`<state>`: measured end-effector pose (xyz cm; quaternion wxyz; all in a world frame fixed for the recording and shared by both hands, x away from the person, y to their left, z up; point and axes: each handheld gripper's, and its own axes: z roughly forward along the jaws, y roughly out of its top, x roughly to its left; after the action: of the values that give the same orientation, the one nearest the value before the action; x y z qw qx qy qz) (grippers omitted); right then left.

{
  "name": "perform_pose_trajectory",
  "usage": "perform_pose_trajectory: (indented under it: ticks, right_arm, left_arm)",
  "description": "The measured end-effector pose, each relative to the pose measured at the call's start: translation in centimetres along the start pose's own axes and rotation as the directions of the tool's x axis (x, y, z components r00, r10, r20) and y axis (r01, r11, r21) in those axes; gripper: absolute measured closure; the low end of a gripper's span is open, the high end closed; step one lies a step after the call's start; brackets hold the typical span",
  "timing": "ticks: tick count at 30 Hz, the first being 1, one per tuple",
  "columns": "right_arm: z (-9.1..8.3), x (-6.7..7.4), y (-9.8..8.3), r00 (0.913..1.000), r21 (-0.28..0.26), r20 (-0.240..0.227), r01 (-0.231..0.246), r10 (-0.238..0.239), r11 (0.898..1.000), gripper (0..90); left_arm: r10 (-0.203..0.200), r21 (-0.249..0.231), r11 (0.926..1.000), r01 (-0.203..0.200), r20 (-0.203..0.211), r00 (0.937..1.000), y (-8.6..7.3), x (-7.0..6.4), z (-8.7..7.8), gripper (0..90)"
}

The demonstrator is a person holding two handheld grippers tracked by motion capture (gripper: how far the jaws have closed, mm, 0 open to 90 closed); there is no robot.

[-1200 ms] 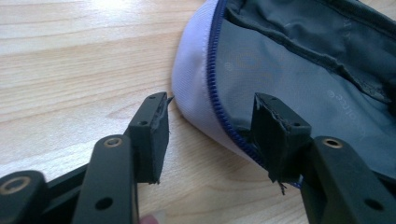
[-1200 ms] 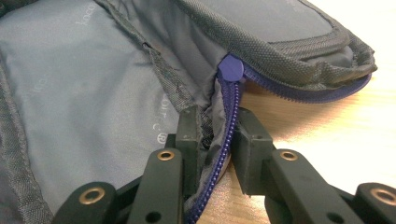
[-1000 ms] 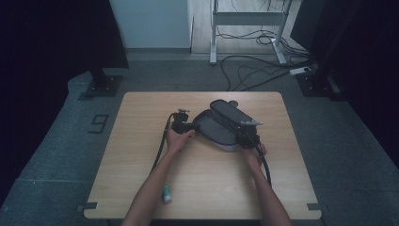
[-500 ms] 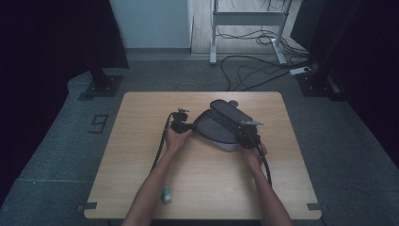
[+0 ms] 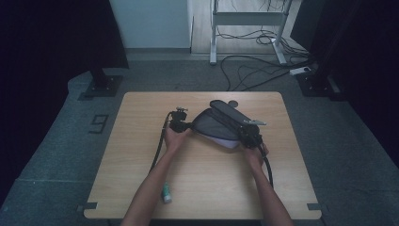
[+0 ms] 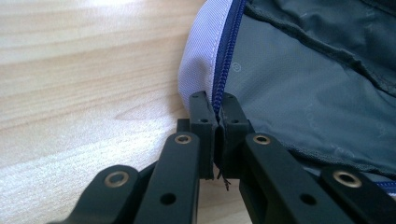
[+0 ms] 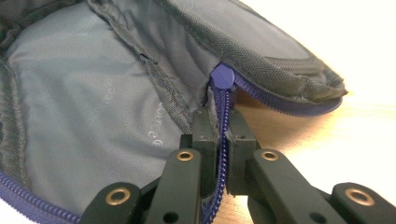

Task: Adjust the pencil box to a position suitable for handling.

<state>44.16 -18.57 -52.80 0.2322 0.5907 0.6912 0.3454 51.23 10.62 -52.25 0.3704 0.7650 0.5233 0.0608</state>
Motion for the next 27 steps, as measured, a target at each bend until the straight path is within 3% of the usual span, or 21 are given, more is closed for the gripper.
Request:
perform_pose_trajectory:
  ticks: [7,27]
  right_arm:
    - [-1.1,0.0,0.4,1.0000,-0.030,-0.009,0.001,-0.002,1.000,84.0]
    - [-3.3,1.8,0.8,0.9987,-0.086,-0.038,0.030,-0.033,0.996,84.3]
  left_arm:
    - [0.010,-0.034,0.9994,-0.009,0.021,0.9997,0.2,-0.4,-1.6,87.0]
    - [0.021,-0.088,0.9960,-0.016,0.059,0.9980,-1.0,-0.4,-6.0,87.6]
